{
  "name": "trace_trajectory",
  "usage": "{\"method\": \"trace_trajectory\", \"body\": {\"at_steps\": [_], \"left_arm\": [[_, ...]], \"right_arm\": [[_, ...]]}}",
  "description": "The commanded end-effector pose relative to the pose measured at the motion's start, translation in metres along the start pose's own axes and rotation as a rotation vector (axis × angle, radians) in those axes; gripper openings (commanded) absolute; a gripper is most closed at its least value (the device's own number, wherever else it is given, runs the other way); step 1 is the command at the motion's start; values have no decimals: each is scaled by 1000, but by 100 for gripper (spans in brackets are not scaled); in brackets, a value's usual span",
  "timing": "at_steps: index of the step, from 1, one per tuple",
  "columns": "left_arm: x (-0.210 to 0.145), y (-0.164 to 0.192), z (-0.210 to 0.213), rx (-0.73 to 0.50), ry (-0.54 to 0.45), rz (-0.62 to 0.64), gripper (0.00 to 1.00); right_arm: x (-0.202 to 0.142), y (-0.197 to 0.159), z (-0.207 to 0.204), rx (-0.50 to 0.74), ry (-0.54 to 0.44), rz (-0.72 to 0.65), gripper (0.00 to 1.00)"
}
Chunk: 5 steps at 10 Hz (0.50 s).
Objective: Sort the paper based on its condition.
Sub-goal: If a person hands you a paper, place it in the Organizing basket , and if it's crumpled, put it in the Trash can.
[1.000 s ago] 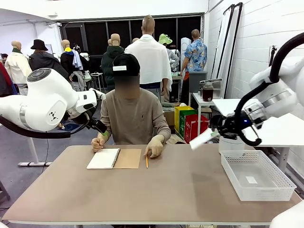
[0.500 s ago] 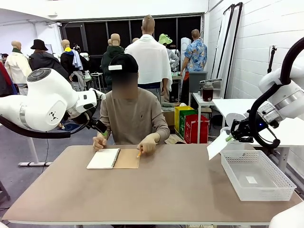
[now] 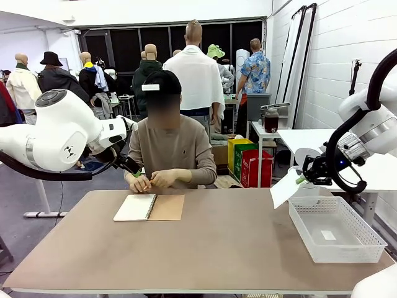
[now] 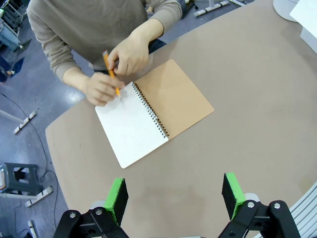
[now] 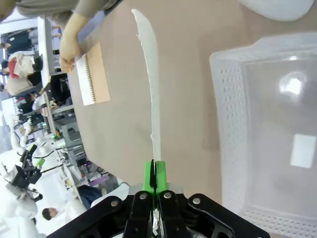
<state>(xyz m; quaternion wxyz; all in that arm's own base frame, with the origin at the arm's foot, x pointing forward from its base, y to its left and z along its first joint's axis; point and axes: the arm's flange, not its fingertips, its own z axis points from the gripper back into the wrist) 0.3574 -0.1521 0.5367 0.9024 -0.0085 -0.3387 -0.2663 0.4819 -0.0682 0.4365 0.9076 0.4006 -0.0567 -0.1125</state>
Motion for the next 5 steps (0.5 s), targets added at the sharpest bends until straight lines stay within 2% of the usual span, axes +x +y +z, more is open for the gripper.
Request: {"method": "trace_trajectory", "body": {"at_steps": [1,5], "left_arm": [[0,0,0,0,0,-4,100],[0,0,0,0,0,-4,100]], "right_arm": [[-10,-25,16,-36,-83,104,0],[-28,-68,22,-77,-105,185,0]]}}
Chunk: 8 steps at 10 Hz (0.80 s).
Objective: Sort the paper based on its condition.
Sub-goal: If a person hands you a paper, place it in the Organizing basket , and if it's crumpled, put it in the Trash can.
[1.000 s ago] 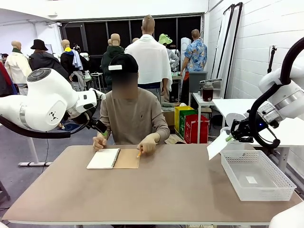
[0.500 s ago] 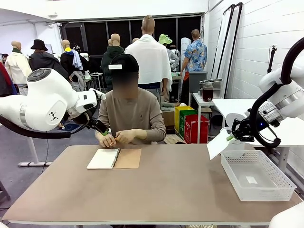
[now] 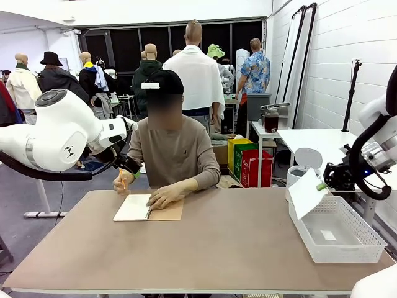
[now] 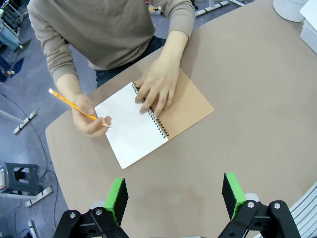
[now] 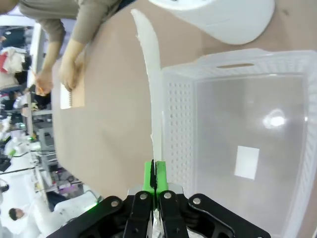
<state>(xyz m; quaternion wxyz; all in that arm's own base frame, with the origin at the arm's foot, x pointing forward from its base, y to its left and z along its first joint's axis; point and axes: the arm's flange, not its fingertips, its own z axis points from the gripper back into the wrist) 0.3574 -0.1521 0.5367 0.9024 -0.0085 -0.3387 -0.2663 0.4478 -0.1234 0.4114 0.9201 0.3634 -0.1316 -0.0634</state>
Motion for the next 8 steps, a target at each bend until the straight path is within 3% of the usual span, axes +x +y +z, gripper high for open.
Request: {"method": "trace_trajectory", "body": {"at_steps": [1,5,8], "left_arm": [[0,1,0,0,0,-4,100],[0,1,0,0,0,-4,100],[0,1,0,0,0,-4,100]], "right_arm": [[-10,-16,-7,-27,32,56,0],[0,-42,-10,-74,136,79,0],[-4,-54,-17,-168,161,68,0]]}}
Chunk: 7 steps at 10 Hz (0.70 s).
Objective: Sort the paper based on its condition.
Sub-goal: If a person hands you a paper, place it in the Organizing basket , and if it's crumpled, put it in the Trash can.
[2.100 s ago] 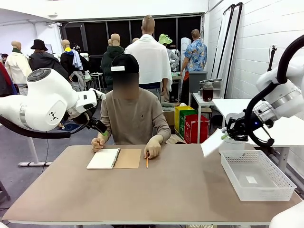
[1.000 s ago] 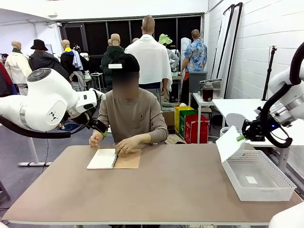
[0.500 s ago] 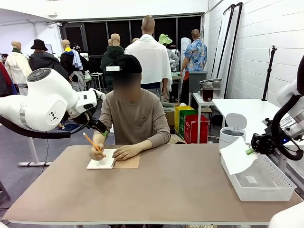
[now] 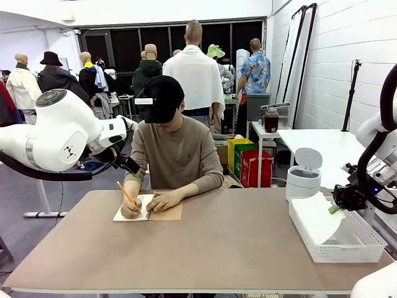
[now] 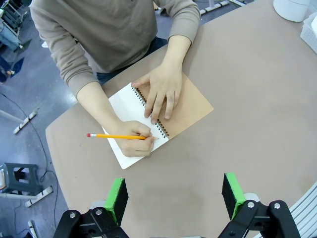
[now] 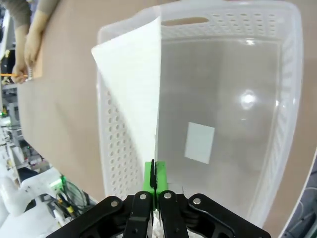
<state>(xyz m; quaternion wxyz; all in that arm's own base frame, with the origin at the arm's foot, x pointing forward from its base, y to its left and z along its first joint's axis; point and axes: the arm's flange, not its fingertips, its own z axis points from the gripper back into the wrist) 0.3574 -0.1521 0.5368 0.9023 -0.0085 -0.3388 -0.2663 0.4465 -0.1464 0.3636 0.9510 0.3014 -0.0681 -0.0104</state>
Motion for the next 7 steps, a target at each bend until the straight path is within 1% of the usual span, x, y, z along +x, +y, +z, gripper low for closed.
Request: {"method": "trace_trajectory", "body": {"at_steps": [1,5,6,7], "left_arm": [[0,1,0,0,0,-4,100],[0,1,0,0,0,-4,100],[0,1,0,0,0,-4,100],[0,1,0,0,0,-4,100]], "right_arm": [[2,-10,-4,-67,-8,-24,0],[-1,-7,-14,-94,31,-59,0],[-5,-5,-17,-136,54,-56,0],[-7,-3,-18,-169,68,-55,19]]}}
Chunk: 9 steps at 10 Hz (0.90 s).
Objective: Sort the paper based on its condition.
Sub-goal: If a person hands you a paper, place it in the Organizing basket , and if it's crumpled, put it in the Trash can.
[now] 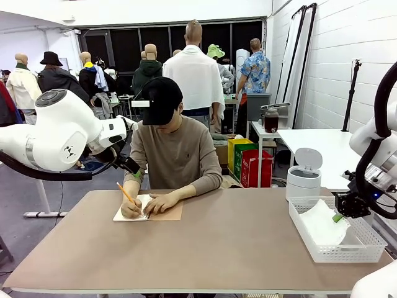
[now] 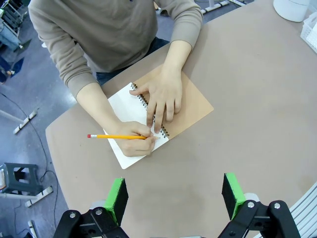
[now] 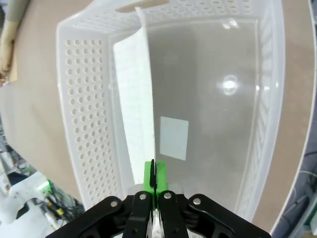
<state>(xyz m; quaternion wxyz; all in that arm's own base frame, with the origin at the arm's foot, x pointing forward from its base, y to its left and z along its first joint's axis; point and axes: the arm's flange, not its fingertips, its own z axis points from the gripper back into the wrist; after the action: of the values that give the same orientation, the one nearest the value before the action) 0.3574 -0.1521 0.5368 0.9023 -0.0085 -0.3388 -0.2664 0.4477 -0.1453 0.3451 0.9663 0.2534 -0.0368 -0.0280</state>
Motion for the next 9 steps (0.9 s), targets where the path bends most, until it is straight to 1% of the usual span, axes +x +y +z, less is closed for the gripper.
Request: {"method": "trace_trajectory", "body": {"at_steps": [1,4,5,7,9], "left_arm": [[0,1,0,0,0,-4,100],[0,1,0,0,0,-4,100],[0,1,0,0,0,-4,100],[0,1,0,0,0,-4,100],[0,1,0,0,0,-4,100]], "right_arm": [[-7,11,2,-82,15,-33,38],[-6,26,15,-127,13,-59,95],[-10,31,22,-116,12,-62,100],[-11,41,31,-145,3,-83,100],[-17,47,35,-180,20,-113,100]]}}
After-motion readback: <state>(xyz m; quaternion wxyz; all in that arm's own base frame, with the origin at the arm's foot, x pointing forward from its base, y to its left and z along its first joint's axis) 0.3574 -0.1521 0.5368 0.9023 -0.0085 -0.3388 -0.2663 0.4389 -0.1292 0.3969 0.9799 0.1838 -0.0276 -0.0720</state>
